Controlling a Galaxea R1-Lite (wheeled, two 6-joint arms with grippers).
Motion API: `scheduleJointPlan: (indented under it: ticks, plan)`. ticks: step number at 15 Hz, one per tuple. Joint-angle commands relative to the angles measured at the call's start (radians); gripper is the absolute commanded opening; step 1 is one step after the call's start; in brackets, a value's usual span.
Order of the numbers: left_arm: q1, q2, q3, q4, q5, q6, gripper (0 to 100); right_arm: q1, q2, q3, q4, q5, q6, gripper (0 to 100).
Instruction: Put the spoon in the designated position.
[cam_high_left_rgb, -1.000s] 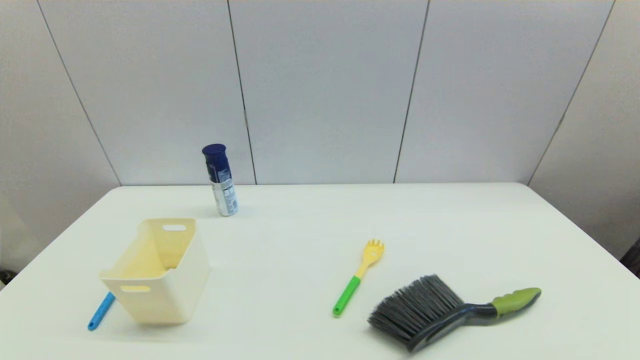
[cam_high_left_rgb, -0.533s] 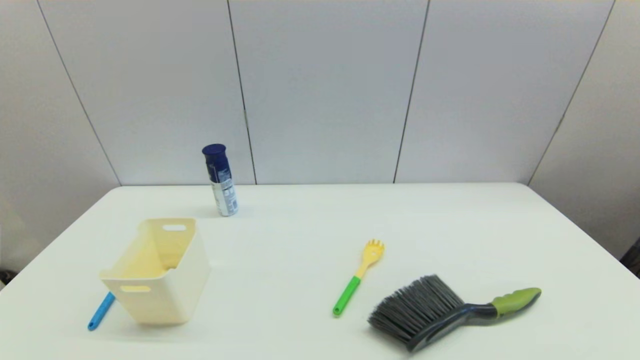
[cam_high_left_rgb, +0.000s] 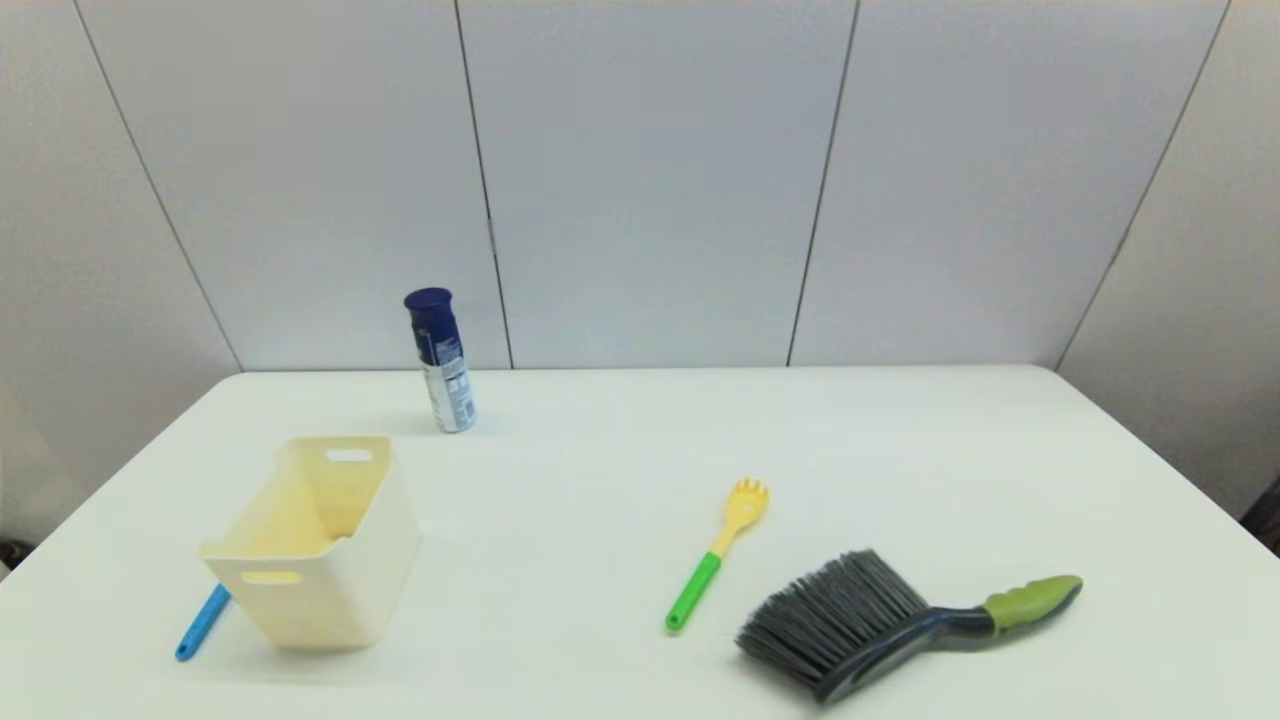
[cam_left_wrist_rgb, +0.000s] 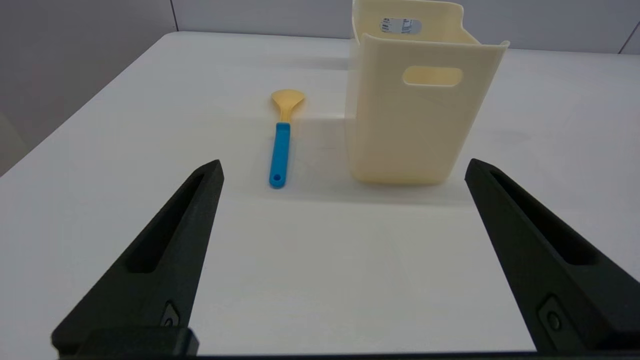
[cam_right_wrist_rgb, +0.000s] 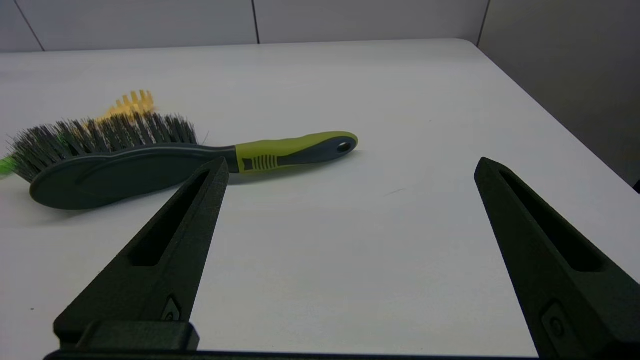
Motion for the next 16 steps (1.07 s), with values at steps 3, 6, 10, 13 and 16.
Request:
scheduleJointPlan:
  ticks: [3,6,10,13,16]
  plan:
    - [0.0,0.002,0.002,0.0,0.0,-0.001,100,0.0,0.0,0.0,-0.001,-0.002,0.0,100]
    - [0.001,0.002,0.002,0.0,0.0,-0.001,100,0.0,0.0,0.002,0.001,-0.005,-0.006,100]
    - [0.0,0.002,0.002,0.0,0.0,0.001,100,0.0,0.0,0.0,0.004,-0.009,-0.032,100]
    - [0.0,0.002,0.002,0.0,0.0,-0.001,100,0.0,0.0,0.0,0.001,-0.009,-0.04,100]
    - [0.0,0.002,0.002,-0.001,0.0,-0.001,100,0.0,0.0,0.0,0.001,-0.015,0.014,100]
